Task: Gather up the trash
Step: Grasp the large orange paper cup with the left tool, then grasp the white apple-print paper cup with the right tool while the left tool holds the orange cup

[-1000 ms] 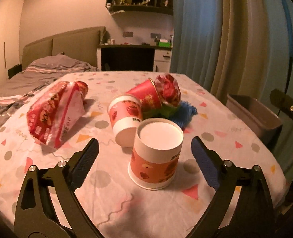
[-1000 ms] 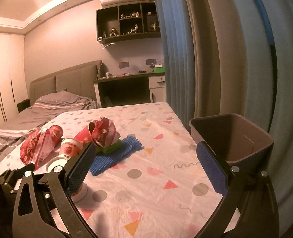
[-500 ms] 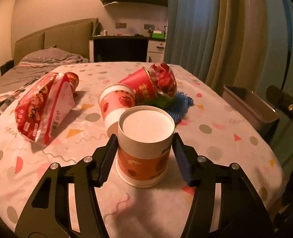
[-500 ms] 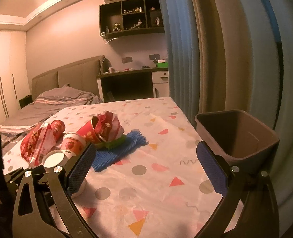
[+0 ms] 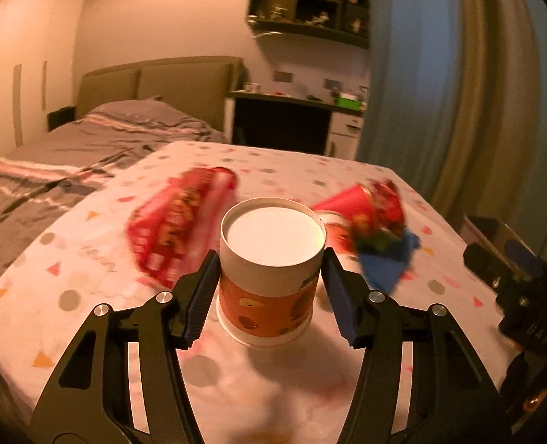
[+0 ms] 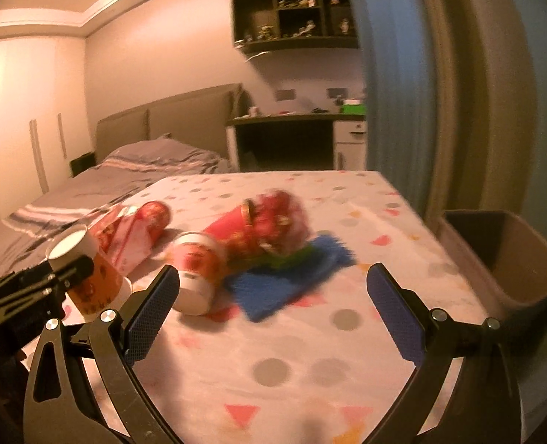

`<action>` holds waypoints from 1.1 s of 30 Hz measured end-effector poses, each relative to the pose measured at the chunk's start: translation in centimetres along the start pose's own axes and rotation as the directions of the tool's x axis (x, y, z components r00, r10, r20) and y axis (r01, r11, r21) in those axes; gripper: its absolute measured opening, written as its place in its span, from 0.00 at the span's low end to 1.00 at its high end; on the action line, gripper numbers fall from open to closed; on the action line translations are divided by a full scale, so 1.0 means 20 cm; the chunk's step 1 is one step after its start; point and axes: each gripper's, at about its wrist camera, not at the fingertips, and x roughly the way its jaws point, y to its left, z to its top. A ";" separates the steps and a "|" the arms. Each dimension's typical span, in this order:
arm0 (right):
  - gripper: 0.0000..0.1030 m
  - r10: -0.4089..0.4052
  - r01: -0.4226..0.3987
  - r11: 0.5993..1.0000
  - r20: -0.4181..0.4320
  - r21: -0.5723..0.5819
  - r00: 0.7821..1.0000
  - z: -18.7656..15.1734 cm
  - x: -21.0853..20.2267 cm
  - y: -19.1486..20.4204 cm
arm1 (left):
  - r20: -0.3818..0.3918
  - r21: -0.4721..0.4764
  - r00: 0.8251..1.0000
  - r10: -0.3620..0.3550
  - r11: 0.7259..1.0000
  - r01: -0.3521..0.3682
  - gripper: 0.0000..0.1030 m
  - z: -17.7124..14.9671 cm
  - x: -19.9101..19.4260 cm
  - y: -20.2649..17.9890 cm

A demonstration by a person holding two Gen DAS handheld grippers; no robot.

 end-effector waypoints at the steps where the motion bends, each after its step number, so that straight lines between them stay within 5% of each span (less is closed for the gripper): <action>1: 0.94 0.014 -0.014 1.000 -0.009 -0.009 1.000 0.01 0.03 0.04 | 0.005 -0.010 1.000 0.015 1.000 -0.015 0.54 0.01 0.00 0.03; 10: 0.94 0.081 -0.085 0.996 -0.121 -0.031 0.989 0.04 0.32 0.25 | 0.028 -0.066 0.996 0.079 0.995 -0.077 0.54 0.05 -0.02 0.22; 29: 0.87 0.026 -0.048 0.996 -0.256 -0.079 0.966 0.02 0.62 0.35 | 0.026 -0.103 0.996 0.091 0.991 -0.088 0.54 0.08 0.02 0.36; 33: 0.78 0.028 -0.053 0.995 -0.284 -0.082 0.958 0.01 0.65 0.36 | 0.016 -0.104 0.996 0.089 0.991 -0.087 0.54 0.08 0.03 0.37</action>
